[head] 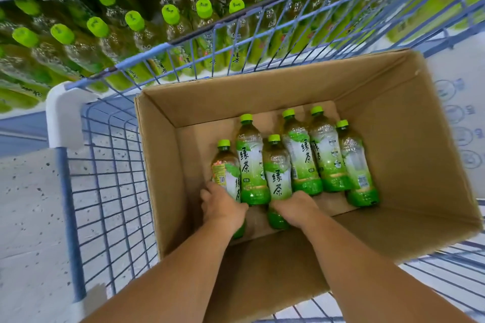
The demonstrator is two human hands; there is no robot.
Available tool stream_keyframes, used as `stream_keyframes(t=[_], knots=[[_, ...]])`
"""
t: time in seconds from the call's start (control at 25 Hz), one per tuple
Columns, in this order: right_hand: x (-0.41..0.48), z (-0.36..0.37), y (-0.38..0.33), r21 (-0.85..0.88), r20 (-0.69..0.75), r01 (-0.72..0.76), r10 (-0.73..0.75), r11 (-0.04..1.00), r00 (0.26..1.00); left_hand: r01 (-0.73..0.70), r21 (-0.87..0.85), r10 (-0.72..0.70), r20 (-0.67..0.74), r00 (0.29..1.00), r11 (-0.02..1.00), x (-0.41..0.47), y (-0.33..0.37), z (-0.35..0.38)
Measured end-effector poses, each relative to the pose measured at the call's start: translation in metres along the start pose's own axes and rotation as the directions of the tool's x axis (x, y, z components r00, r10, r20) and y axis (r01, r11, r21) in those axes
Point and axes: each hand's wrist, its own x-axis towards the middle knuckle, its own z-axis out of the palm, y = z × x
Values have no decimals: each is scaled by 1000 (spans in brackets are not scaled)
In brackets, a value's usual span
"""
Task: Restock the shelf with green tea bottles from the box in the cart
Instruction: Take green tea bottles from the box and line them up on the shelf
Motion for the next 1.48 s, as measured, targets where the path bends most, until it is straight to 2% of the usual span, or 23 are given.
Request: stream_keyframes(t=[0.2,0.36,0.48,0.56,0.76,0.92,1.04,1.32,1.48], knots=[[10,7,0,24,65,-15,13,1000,998,67,26,-66,-43,997,997,2,-3,0],[14,11,-4,199,146,-60,31,978,989,109,11,-107,-111,988,994,5,-5,-6],[4,6,-8,322,222,-88,15,943,975,145,-183,-153,-25,988,972,0,-2,-9],[-13,-6,-9,387,266,-113,7,915,964,137,-322,-133,36,991,937,-12,-1,-11],[-63,-25,-2,416,133,-68,14,907,991,55,-389,16,179,984,920,-50,5,-42],[-123,-36,-11,505,26,33,-53,862,998,-40,-364,171,336,926,930,-77,10,-80],[-183,-48,-19,561,-20,85,-89,824,996,-76,-362,230,402,886,929,-117,9,-118],[-314,-36,-66,566,-187,294,-228,770,956,-231,-443,415,381,826,866,-191,-23,-226],[-376,-3,-108,527,-253,392,-301,755,919,-296,-557,524,309,794,776,-220,-55,-301]])
